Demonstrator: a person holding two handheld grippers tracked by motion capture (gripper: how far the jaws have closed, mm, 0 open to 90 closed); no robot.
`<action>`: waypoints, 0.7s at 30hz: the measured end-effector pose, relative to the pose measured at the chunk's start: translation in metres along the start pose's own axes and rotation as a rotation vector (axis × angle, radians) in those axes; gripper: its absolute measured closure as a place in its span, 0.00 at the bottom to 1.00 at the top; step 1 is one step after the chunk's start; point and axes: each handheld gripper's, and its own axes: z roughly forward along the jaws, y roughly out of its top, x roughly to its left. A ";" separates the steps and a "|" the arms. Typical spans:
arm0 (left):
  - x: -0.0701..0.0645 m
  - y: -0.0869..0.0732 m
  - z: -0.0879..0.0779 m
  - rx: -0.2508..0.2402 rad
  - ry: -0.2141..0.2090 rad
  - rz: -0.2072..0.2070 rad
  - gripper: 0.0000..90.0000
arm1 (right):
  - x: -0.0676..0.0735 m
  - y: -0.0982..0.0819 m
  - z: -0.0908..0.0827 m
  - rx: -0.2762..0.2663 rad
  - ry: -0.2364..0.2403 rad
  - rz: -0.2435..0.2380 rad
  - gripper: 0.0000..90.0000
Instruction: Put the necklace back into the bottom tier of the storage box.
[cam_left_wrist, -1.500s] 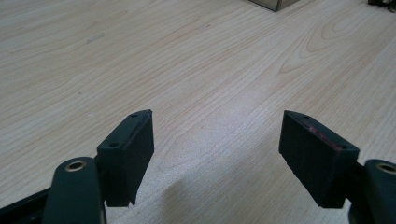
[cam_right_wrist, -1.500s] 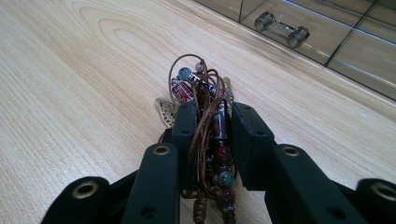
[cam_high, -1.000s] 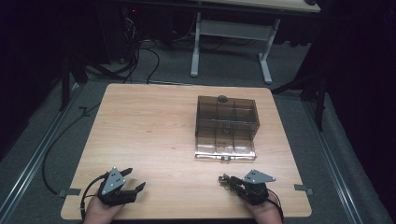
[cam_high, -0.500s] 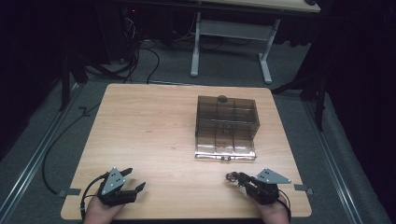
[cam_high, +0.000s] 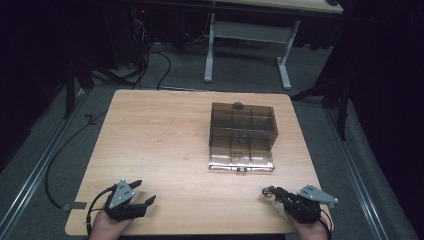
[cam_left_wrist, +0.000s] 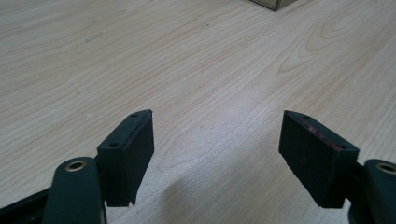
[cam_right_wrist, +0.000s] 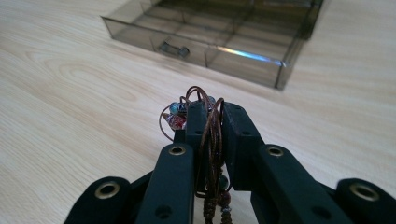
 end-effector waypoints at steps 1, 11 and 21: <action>0.000 0.000 0.000 0.000 0.000 0.000 0.30 | -0.001 -0.001 0.001 0.005 -0.001 0.006 0.91; 0.000 0.000 0.000 0.003 0.001 0.001 0.30 | 0.000 -0.004 0.022 0.107 -0.041 -0.008 0.90; 0.000 0.000 0.001 0.009 0.000 0.004 0.30 | 0.007 0.005 0.008 0.020 0.003 -0.014 0.64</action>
